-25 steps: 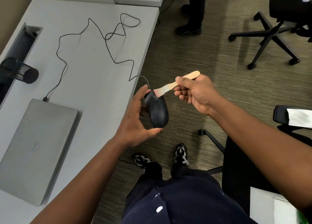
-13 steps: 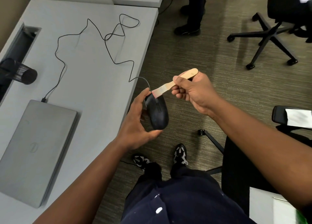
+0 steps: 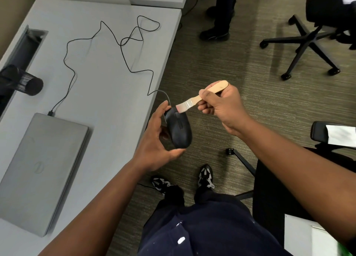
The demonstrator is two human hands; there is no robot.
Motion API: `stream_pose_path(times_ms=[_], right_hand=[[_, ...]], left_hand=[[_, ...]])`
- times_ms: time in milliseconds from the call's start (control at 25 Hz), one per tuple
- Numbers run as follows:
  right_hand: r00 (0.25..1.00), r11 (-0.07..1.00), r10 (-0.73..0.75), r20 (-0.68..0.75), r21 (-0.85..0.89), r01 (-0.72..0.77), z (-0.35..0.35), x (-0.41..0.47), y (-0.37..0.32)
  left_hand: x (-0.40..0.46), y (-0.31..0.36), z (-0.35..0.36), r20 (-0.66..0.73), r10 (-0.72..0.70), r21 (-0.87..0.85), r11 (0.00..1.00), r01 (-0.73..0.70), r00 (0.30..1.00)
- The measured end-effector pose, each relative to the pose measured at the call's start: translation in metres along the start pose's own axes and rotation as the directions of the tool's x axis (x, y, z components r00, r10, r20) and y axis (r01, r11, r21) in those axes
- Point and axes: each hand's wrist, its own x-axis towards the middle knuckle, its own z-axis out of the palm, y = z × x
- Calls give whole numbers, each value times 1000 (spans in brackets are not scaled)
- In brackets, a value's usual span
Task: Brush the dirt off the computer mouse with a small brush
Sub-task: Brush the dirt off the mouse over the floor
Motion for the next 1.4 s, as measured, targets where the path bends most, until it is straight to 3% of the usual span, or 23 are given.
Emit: stream_pose_path(times_ms=[160, 320, 440, 640, 840, 960, 1160, 1400], right_hand=[[994, 987, -60, -87, -154, 46, -8, -3, 5], [996, 986, 72, 44, 148, -78, -4, -12, 5], [985, 978, 136, 104, 147, -150, -2, -16, 11], [997, 996, 74, -2, 40, -74, -15, -15, 10], [990, 970, 88, 110, 217, -110, -6, -20, 7], [986, 983, 98, 135, 139, -117, -1, -23, 10], [1000, 998, 29, -3, -49, -29, -18, -17, 5], [992, 976, 59, 110, 202, -81, -6, -22, 3]], left_hand=[[-5, -5, 1, -8, -27, -48, 998, 27, 1000], [-5, -3, 1, -29, -33, -81, 996, 30, 999], [-3, 0, 0, -52, -27, -123, 992, 20, 998], [-6, -3, -1, -32, -40, -100, 994, 37, 999], [-3, 0, -2, -24, -40, -101, 994, 37, 999], [-2, 3, -3, -32, -40, -112, 993, 36, 999], [-3, 1, -6, -33, -55, -111, 993, 51, 998], [2, 2, -8, -36, -52, -128, 991, 48, 998]])
